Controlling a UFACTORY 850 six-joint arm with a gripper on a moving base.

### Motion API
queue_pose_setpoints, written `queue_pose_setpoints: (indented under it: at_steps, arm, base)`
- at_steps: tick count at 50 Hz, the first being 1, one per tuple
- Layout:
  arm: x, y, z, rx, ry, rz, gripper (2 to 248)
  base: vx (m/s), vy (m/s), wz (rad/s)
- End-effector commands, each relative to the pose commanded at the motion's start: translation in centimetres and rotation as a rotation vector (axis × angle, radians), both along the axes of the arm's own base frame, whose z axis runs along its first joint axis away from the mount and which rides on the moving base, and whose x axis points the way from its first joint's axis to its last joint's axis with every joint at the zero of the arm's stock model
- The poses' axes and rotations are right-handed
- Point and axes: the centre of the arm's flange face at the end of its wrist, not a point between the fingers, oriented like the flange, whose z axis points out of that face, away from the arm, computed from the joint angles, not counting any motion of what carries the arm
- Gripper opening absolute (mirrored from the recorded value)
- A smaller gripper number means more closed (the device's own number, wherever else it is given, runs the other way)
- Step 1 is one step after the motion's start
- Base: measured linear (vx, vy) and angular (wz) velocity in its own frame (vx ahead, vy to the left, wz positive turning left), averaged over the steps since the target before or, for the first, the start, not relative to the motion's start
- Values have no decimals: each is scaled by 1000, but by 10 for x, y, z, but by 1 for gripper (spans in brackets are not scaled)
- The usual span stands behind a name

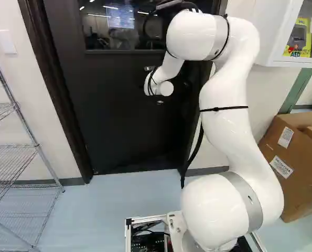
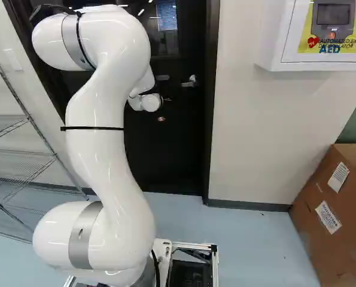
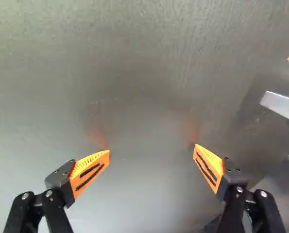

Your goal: Open the door and move inside

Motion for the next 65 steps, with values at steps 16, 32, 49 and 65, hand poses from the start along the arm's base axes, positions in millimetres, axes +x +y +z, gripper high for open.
queue_pose_setpoints:
  at_steps: [16, 32, 49, 65]
  arm:
    - [31, 8, -6, 3, -27, 8, 247]
    - [56, 18, -11, 5, -51, 17, 247]
    - [36, 19, -7, 3, -32, 22, 247]
    - [5, 19, -1, 1, -6, 27, 247]
  base:
    - [0, 0, 0]
    - [0, 0, 0]
    - [0, 0, 0]
    - [0, 0, 0]
